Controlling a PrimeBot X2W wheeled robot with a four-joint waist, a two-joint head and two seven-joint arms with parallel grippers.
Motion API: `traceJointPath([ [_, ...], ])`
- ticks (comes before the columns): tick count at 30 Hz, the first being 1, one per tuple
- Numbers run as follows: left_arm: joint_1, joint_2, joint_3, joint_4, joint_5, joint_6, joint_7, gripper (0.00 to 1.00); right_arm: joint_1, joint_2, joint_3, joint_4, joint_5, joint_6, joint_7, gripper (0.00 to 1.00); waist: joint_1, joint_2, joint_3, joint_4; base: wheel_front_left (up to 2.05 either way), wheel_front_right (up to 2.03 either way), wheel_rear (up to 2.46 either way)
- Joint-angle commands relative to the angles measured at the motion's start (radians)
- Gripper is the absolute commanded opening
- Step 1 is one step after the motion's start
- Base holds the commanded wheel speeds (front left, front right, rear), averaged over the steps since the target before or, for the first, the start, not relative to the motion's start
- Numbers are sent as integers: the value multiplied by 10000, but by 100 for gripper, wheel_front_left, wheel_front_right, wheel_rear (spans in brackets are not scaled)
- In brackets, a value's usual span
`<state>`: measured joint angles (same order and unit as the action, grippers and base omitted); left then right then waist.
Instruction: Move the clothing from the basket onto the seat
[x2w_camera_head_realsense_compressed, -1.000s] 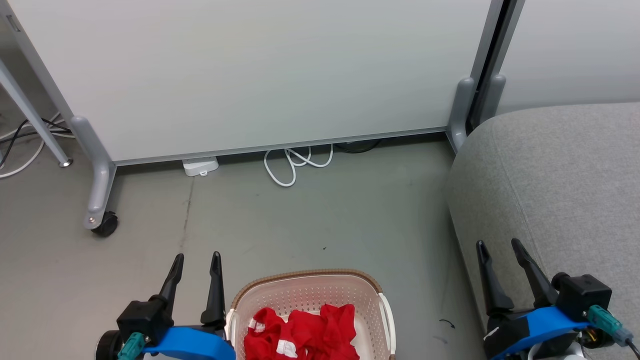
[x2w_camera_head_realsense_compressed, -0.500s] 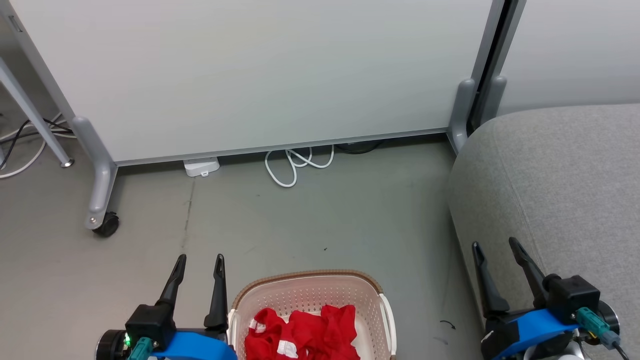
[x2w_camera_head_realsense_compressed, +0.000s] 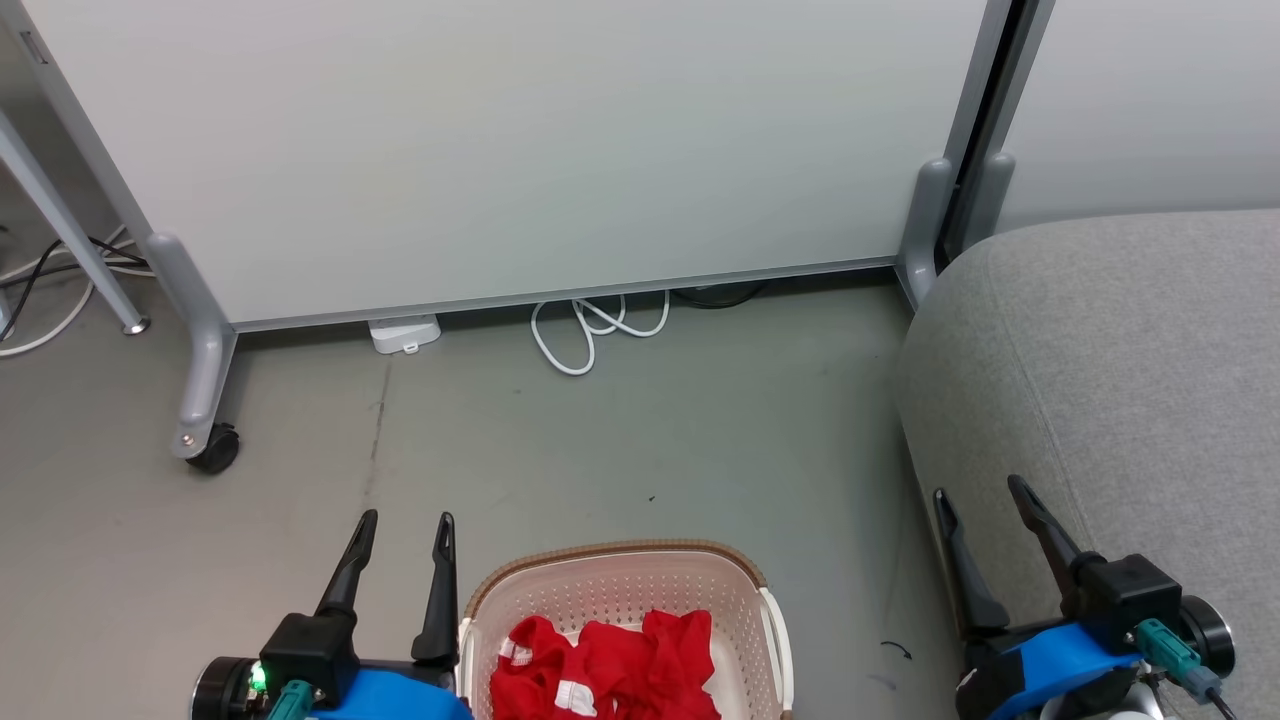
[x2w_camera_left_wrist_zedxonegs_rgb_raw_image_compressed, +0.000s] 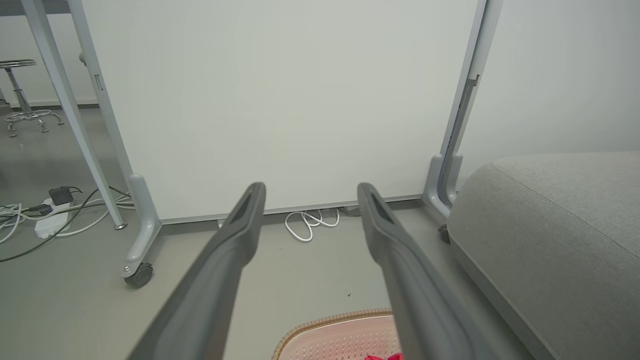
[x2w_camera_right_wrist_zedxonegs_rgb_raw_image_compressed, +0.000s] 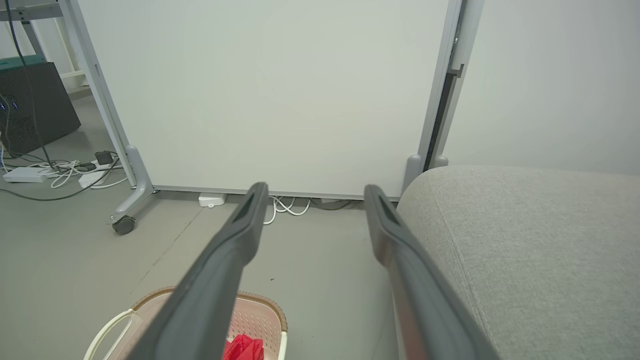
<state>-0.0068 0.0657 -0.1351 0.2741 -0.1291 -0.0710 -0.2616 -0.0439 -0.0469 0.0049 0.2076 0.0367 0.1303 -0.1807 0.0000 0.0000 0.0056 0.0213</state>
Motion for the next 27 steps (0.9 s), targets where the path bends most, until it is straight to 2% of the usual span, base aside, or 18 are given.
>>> traceJointPath([
  [1,33,2,67,20,55,-59,-52,100,64,-62,6,-25,-4,8,-33,100,0,0,7,2,0,0,0],
  [15,-163,-76,278,269,-191,-130,-51,100,-140,-61,77,-121,71,8,-54,100,0,0,364,-143,0,0,0],
  [27,-1158,-53,441,1698,-376,-203,-41,100,-766,-53,157,-529,124,6,-98,100,0,0,2235,-1505,0,0,0],
])
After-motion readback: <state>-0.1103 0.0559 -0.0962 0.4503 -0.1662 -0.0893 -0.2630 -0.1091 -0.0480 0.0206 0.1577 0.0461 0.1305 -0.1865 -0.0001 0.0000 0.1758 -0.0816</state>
